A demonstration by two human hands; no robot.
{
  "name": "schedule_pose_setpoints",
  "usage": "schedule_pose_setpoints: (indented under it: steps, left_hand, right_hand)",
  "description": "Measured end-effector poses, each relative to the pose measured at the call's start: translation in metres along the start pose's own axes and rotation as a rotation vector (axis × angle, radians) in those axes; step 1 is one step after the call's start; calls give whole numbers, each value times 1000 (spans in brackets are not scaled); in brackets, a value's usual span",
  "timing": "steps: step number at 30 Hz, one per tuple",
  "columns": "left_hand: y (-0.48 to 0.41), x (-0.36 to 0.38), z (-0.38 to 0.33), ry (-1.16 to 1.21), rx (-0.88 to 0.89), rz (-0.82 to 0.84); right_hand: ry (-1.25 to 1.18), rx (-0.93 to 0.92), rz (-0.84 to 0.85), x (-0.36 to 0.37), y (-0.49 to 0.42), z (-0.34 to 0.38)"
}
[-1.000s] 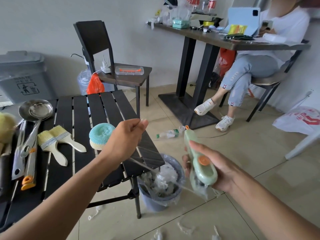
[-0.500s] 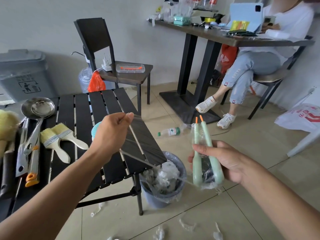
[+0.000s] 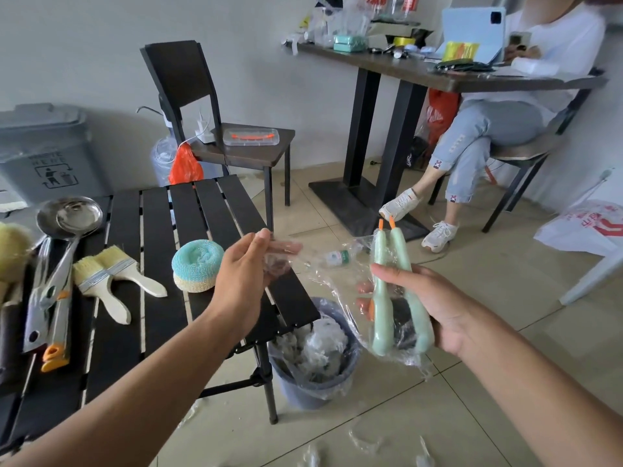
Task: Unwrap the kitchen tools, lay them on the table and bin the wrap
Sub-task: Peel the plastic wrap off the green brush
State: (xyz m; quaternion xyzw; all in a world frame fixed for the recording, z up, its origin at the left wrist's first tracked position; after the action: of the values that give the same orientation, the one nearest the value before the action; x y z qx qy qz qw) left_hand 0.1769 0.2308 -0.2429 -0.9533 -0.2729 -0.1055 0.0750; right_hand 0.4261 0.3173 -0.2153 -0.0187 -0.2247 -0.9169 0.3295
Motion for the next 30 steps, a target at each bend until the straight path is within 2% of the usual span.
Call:
schedule_pose_setpoints:
  steps: [2, 6, 8, 11, 13, 17, 21, 24, 30]
  left_hand:
    - [3, 9, -1, 145, -85, -2]
    - [11, 20, 4, 55, -164, -22]
    - [14, 23, 2, -126, -226, 84]
    - [21, 28, -5, -527, -203, 390]
    - [24, 31, -4, -588, -166, 470]
    - [27, 31, 1, -441, -146, 407]
    - [29, 32, -5, -232, -175, 429]
    - [29, 28, -7, -276, -121, 395]
    - [27, 22, -10, -274, -39, 253]
  right_hand:
    - [9, 17, 30, 4, 1, 0]
    - [20, -21, 51, 13, 1, -1]
    - [65, -54, 66, 17, 1, -2]
    - [103, -74, 92, 19, 0, -2]
    - [110, -83, 79, 18, -3, -2]
    - [-46, -26, 44, 14, -9, -10]
    - [88, 61, 55, 29, -14, -28]
    - [164, 124, 78, 40, -13, -37]
    - [-6, 74, -19, 46, -15, -49]
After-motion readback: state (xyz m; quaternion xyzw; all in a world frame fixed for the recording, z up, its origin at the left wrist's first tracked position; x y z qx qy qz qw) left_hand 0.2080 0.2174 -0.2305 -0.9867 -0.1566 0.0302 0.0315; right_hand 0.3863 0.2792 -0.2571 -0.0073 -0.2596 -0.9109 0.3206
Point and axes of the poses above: each hand's wrist, its own y-axis away from the middle knuckle, its own x-axis out of the palm, z = x × y, the point moved 1 cm from there along -y, towards the middle knuckle, and after that the axes turned 3 degrees about x, right-handed, at the moved point
